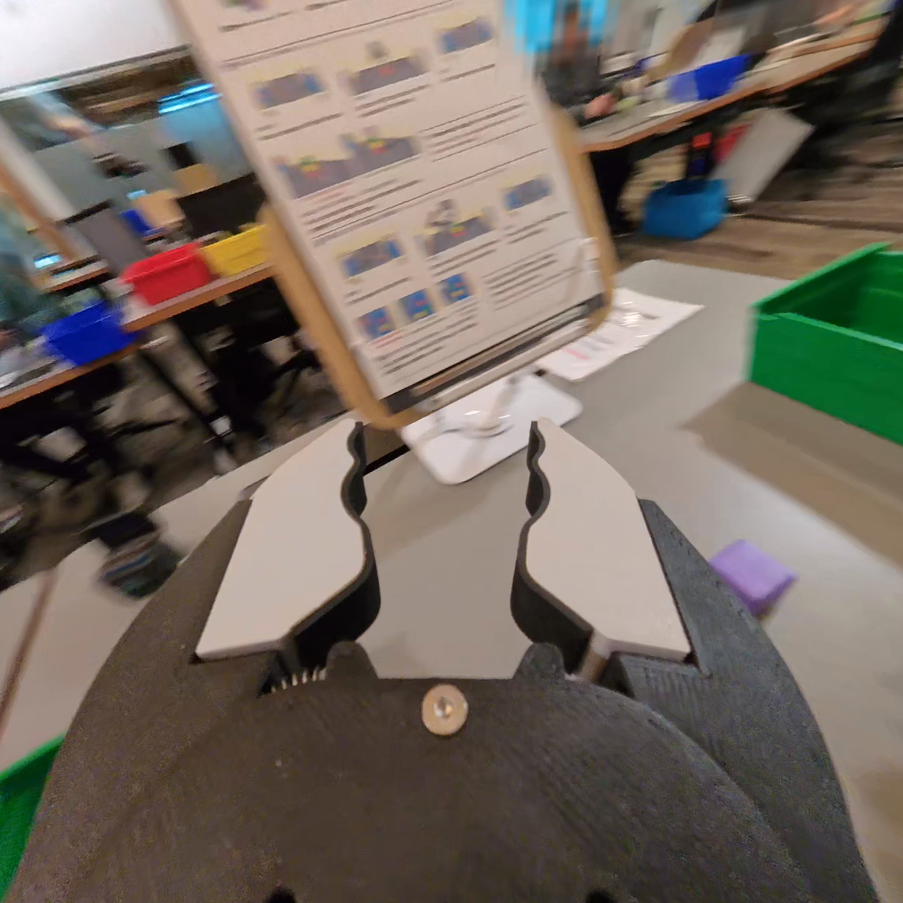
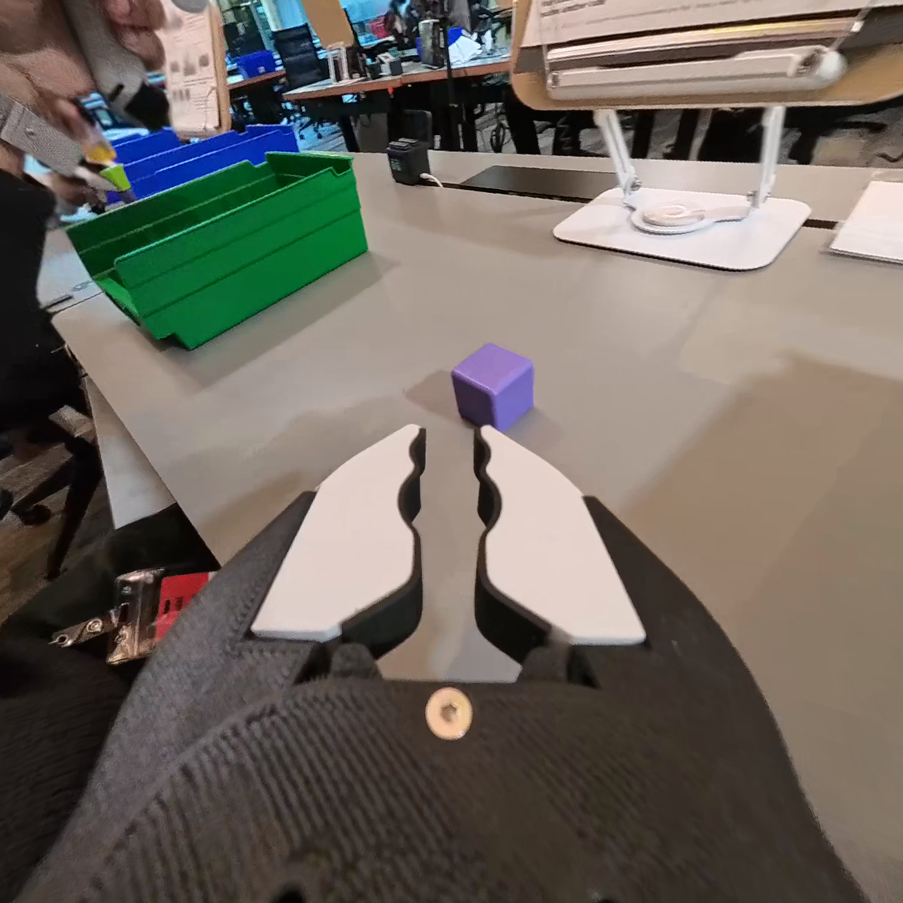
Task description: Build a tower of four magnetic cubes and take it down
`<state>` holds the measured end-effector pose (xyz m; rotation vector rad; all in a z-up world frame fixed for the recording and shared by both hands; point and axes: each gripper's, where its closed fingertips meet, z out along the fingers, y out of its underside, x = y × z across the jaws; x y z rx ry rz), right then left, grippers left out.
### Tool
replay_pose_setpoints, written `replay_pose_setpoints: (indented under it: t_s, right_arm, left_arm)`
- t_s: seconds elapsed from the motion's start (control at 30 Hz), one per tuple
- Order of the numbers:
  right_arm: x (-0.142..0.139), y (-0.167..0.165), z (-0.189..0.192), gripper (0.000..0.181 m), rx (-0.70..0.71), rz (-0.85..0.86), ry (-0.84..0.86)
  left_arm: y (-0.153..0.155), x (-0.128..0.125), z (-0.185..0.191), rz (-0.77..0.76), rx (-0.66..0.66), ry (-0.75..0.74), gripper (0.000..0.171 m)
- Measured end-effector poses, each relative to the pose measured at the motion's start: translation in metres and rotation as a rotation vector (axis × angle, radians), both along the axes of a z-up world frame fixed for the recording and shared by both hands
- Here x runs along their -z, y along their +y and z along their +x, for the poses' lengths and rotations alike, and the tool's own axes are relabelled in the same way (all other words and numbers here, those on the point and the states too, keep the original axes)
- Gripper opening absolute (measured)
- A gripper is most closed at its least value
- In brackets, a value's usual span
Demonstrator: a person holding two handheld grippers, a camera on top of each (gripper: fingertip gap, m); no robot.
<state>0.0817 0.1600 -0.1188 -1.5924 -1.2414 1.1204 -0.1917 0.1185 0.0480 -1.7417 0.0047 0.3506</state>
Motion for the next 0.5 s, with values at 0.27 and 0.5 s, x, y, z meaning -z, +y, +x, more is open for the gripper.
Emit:
replay_pose_setpoints:
  t_s: [0.27, 0.5]
  right_arm:
    - [0.002, -0.028, -0.04, 0.018, -0.14, 0.046, -0.02]
    - [0.007, -0.042, -0.059, 0.018, -0.208, 0.05, -0.041]
  left_arm:
    - [-0.167, 0.031, -0.144, -0.057, -0.628, -0.1, 0.072]
    - [-0.195, 0.139, -0.154, -0.192, -0.503, -0.562, 0.07]
